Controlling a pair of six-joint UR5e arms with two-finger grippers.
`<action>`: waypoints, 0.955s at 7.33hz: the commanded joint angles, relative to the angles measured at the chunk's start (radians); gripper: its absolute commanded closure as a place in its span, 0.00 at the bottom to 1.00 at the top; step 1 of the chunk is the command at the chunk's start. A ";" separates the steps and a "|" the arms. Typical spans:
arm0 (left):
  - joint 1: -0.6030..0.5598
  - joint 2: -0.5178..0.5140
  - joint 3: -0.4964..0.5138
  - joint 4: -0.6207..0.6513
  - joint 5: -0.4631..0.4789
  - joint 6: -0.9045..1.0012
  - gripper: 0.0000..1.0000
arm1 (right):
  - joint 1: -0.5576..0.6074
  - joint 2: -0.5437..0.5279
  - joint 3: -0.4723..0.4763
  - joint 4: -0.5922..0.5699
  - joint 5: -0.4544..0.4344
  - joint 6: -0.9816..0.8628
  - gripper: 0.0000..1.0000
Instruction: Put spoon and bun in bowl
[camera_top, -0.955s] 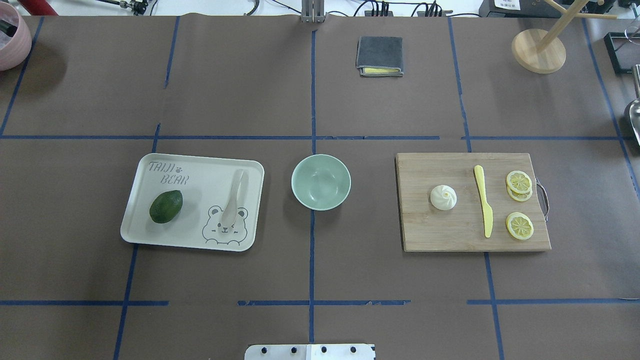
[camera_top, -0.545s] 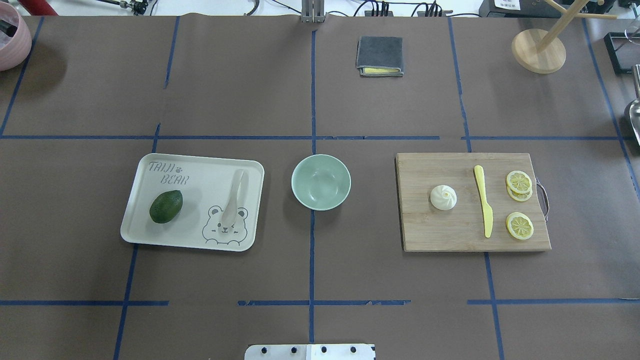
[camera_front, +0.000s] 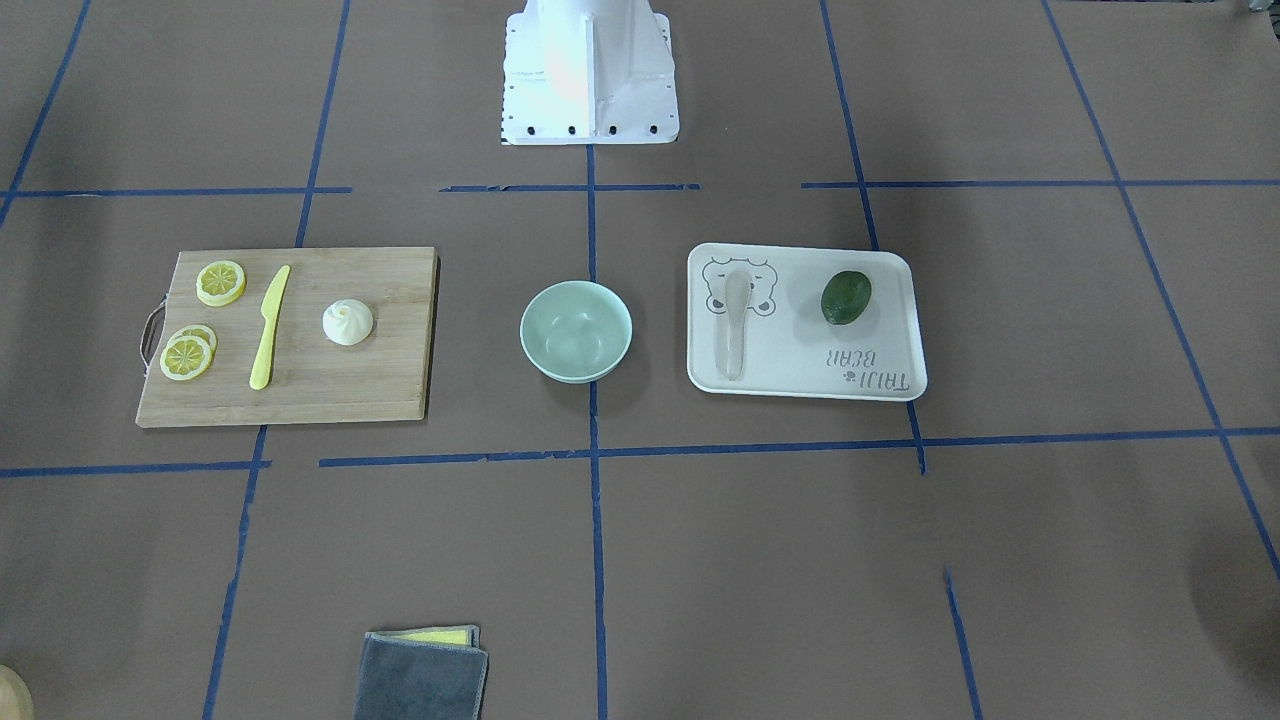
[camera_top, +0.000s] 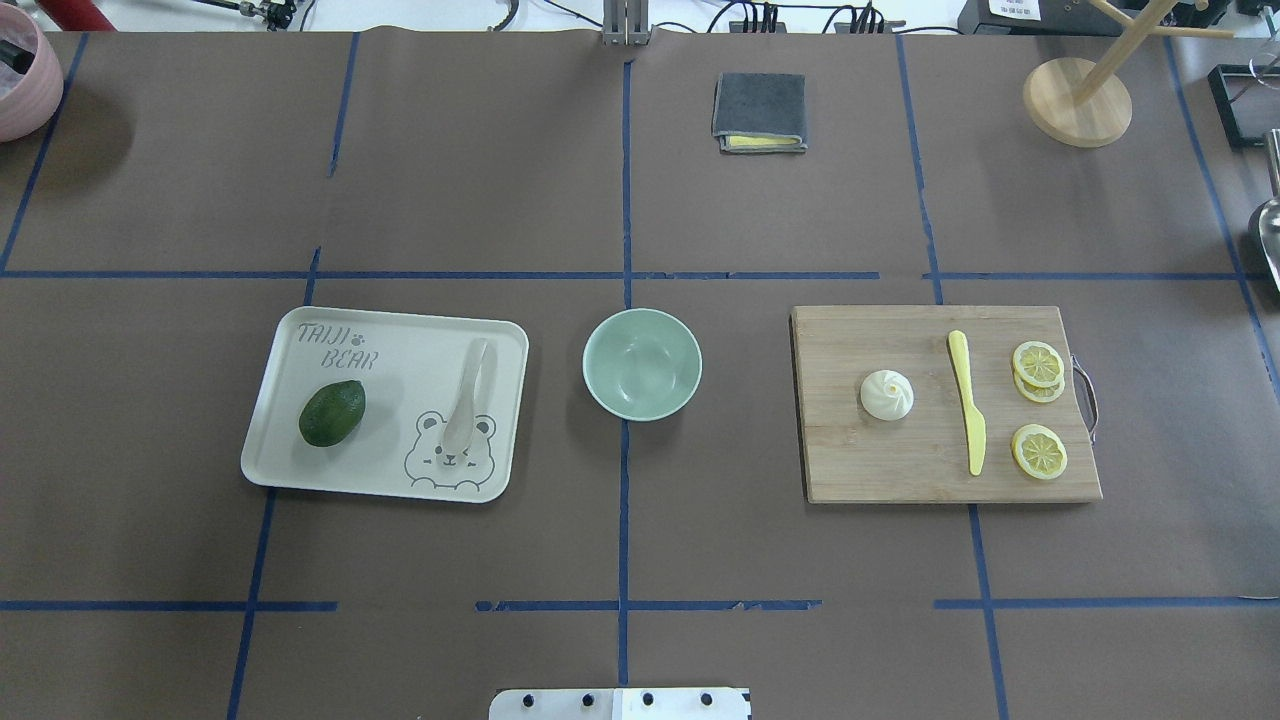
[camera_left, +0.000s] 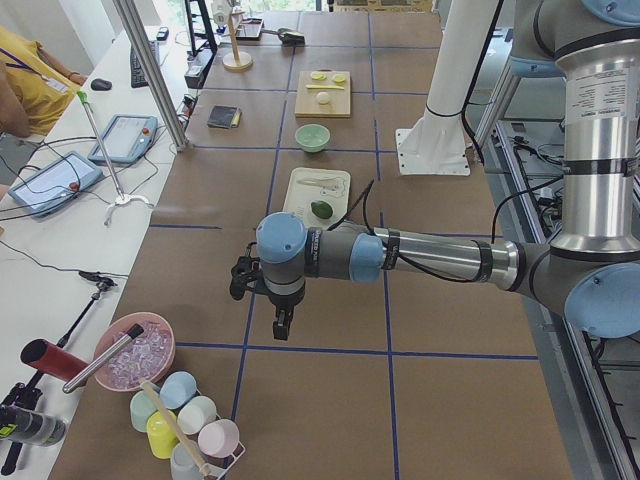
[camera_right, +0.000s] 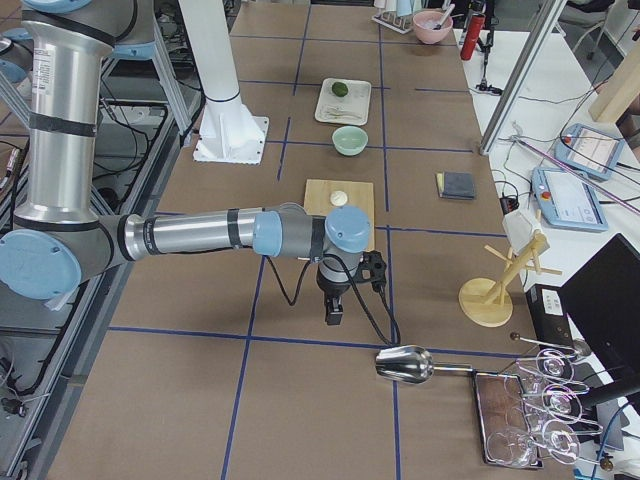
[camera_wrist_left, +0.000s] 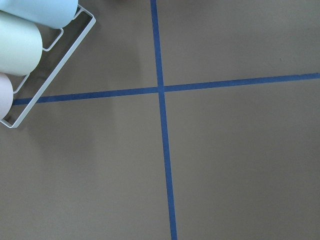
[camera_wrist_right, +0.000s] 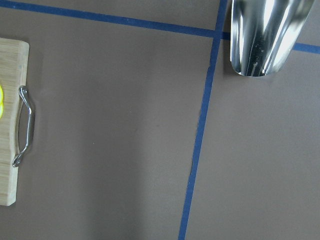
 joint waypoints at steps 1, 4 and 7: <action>0.002 0.019 -0.037 -0.070 -0.026 0.010 0.00 | 0.000 0.001 -0.002 0.000 0.008 -0.001 0.00; 0.174 0.016 -0.029 -0.385 -0.066 -0.035 0.00 | 0.000 0.000 -0.002 0.000 0.023 -0.001 0.00; 0.410 -0.069 -0.032 -0.602 -0.054 -0.451 0.00 | 0.000 0.000 -0.002 0.000 0.040 -0.001 0.00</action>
